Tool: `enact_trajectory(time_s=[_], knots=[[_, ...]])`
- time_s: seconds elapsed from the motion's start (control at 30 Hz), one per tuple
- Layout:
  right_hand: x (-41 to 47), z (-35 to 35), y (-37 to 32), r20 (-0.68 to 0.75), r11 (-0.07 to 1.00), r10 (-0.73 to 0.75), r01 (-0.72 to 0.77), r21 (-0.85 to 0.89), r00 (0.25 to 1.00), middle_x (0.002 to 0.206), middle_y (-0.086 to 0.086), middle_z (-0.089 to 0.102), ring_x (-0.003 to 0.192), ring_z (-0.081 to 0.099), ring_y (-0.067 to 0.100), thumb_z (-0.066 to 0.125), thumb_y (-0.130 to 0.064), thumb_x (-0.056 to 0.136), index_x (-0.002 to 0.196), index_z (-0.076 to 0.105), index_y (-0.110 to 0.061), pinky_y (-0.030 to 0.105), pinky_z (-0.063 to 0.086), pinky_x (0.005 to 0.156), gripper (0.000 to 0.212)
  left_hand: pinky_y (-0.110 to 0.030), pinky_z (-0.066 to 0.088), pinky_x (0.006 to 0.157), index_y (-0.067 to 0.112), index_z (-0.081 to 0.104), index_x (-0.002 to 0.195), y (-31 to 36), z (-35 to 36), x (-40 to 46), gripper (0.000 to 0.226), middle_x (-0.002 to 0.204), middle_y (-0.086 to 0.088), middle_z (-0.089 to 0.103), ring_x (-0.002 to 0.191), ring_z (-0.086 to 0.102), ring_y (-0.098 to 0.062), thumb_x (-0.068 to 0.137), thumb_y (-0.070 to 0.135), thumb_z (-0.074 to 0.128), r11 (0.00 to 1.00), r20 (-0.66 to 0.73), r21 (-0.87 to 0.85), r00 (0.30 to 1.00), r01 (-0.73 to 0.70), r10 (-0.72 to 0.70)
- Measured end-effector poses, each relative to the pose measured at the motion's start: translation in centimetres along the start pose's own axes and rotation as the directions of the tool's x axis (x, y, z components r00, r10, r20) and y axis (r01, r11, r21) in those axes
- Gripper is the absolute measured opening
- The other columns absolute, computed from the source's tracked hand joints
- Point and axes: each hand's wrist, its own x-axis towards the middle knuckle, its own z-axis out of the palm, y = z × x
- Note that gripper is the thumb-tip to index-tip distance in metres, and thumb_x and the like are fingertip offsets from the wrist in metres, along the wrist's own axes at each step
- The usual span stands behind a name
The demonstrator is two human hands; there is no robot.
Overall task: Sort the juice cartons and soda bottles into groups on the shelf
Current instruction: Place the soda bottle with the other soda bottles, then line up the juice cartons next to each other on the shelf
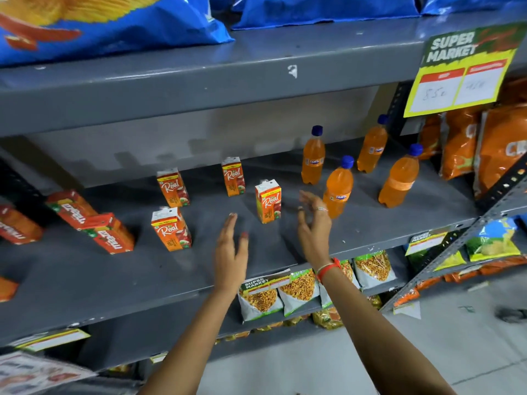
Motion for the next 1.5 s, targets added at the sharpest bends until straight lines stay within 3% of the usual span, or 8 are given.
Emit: enact_trajectory(time_s=[0.1,0.23,0.43,0.6,0.7,0.8,1.03,1.5], knots=[[1.9,2.2,-0.6,0.168,0.949,0.259,-0.283,0.139,0.951,0.131,0.003,0.051,0.116,0.050,0.007,0.046,-0.014,0.096,0.137,0.042,-0.017,0.008,0.039,0.092,0.041,-0.036,0.026,0.114,0.010,0.036,0.135,2.2,1.7,3.0,0.044,0.147,-0.009,0.035,0.135,0.032,-0.022,0.092,0.002,0.041,0.908,0.125,-0.360,0.976,0.214,-0.180],[3.3,3.6,-0.5,0.339,0.857,0.395,-0.476,0.199,0.854,0.143,0.016,0.045,0.128,0.046,0.023,0.035,-0.017,0.100,0.140,0.036,-0.007,0.034,0.037,0.108,0.041,-0.024,0.030,0.100,0.009,0.033,0.136,3.4,2.8,5.3,0.043,0.144,-0.012,0.039,0.130,0.038,-0.021,0.094,0.003,0.038,0.865,0.251,-0.381,0.937,0.327,-0.244],[2.2,4.4,-0.5,0.367,0.852,0.393,-0.484,0.201,0.843,0.124,0.025,0.057,0.115,0.055,0.032,0.036,-0.016,0.100,0.124,0.050,0.003,0.047,0.042,0.106,0.034,-0.011,0.033,0.087,0.011,0.034,0.136,2.7,1.9,5.4,0.043,0.140,-0.012,0.044,0.113,0.040,-0.009,0.094,0.006,0.040,0.896,0.273,-0.327,0.938,0.301,-0.216],[0.5,6.3,-1.5,0.369,0.841,0.423,-0.511,0.179,0.827,0.127,0.028,0.056,0.119,0.055,0.037,0.036,-0.018,0.100,0.124,0.051,0.003,0.050,0.042,0.106,0.035,-0.016,0.035,0.092,0.009,0.036,0.135,1.2,0.3,4.9,0.043,0.138,-0.013,0.046,0.115,0.042,-0.010,0.093,0.004,0.041,0.906,0.200,-0.303,0.949,0.297,-0.245],[-0.2,7.1,-1.7,0.381,0.849,0.415,-0.502,0.164,0.826,0.124,0.026,0.058,0.117,0.057,0.035,0.035,-0.019,0.100,0.121,0.053,0.000,0.049,0.044,0.105,0.033,-0.032,0.037,0.103,0.008,0.036,0.135,0.5,-0.7,4.7,0.043,0.138,-0.014,0.046,0.125,0.044,-0.023,0.093,0.003,0.041,0.899,0.196,-0.317,0.949,0.301,-0.248],[-0.8,7.5,-1.9,0.371,0.855,0.411,-0.493,0.160,0.833,0.123,0.025,0.060,0.115,0.058,0.034,0.035,-0.020,0.101,0.120,0.054,-0.002,0.047,0.045,0.104,0.033,-0.038,0.037,0.107,0.009,0.035,0.136,0.2,-1.3,4.5,0.043,0.139,-0.013,0.045,0.126,0.044,-0.025,0.093,0.004,0.040,0.893,0.223,-0.319,0.941,0.318,-0.256],[-0.9,7.6,-2.3,0.353,0.867,0.402,-0.475,0.149,0.845,0.122,0.020,0.060,0.110,0.058,0.024,0.033,-0.021,0.101,0.122,0.052,-0.005,0.035,0.047,0.097,0.033,-0.042,0.035,0.109,0.013,0.033,0.137,0.0,-1.4,4.6,0.043,0.141,-0.012,0.043,0.127,0.043,-0.025,0.094,0.007,0.039,0.894,0.264,-0.300,0.929,0.334,-0.259],[-1.1,8.3,-2.2,0.321,0.864,0.425,-0.485,0.135,0.847,0.125,0.015,0.056,0.111,0.056,0.019,0.035,-0.028,0.100,0.122,0.051,-0.012,0.038,0.045,0.102,0.031,-0.037,0.037,0.105,0.012,0.034,0.136,-1.0,-1.4,5.4,0.043,0.139,-0.013,0.045,0.126,0.044,-0.025,0.094,0.006,0.038,0.902,0.247,-0.310,0.942,0.300,-0.229]])
